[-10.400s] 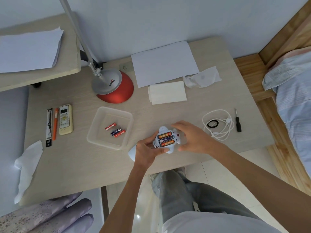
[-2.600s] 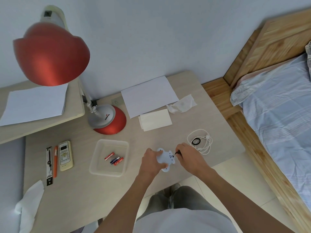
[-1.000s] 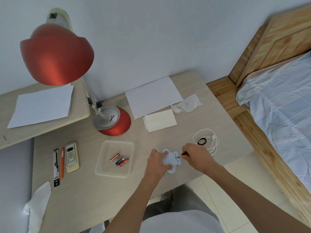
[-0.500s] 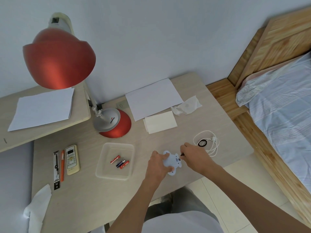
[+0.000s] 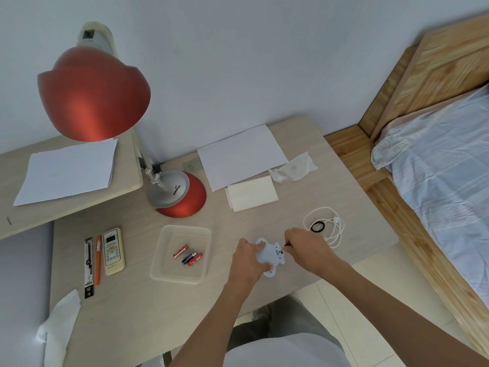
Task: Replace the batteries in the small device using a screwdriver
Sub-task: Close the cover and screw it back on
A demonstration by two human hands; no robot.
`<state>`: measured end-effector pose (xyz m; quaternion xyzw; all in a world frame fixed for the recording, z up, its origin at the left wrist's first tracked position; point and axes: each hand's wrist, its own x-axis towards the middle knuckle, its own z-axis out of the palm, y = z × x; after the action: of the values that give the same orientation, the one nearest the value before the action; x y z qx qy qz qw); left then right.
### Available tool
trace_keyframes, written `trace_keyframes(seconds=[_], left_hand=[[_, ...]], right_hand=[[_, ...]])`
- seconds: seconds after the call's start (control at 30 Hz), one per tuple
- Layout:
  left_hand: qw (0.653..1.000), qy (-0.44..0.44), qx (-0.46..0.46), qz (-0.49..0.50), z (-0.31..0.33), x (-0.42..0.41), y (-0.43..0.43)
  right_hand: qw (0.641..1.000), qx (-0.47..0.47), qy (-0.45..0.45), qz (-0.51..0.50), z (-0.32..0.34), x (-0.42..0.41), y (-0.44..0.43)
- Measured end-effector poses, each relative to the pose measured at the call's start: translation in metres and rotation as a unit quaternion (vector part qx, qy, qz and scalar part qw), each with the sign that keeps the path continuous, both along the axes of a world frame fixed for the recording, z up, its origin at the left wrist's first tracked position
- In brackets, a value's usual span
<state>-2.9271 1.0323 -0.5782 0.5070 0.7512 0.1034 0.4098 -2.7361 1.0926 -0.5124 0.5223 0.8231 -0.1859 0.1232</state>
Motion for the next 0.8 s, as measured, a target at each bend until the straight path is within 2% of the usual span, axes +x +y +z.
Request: trace_keyframes(seconds=[0.1,0.17,0.27,0.37,0.6,0.8], left_hand=[[1.0,0.009,-0.003,-0.005,-0.001,0.0,0.001],[1.0,0.007,-0.001,-0.001,-0.002,0.0,0.001],[1.0,0.006,0.003,0.001,-0.003,0.0,0.001],[1.0,0.014,0.003,-0.004,-0.003,0.001,0.001],[1.0,0.029,0.003,-0.01,-0.004,0.0,0.0],[1.0,0.026,0.005,-0.008,-0.003,0.0,0.001]], right_hand=[[0.999,0.006,0.043,0.008,-0.004,0.003,-0.003],[0.999,0.007,0.038,0.003,-0.005,0.003,-0.006],[0.999,0.021,-0.023,-0.016,-0.003,0.001,-0.007],[0.997,0.027,-0.072,0.015,-0.006,0.0,-0.007],[0.999,0.014,0.034,0.016,-0.011,0.005,-0.009],[0.997,0.06,-0.055,0.01,-0.014,0.003,-0.008]])
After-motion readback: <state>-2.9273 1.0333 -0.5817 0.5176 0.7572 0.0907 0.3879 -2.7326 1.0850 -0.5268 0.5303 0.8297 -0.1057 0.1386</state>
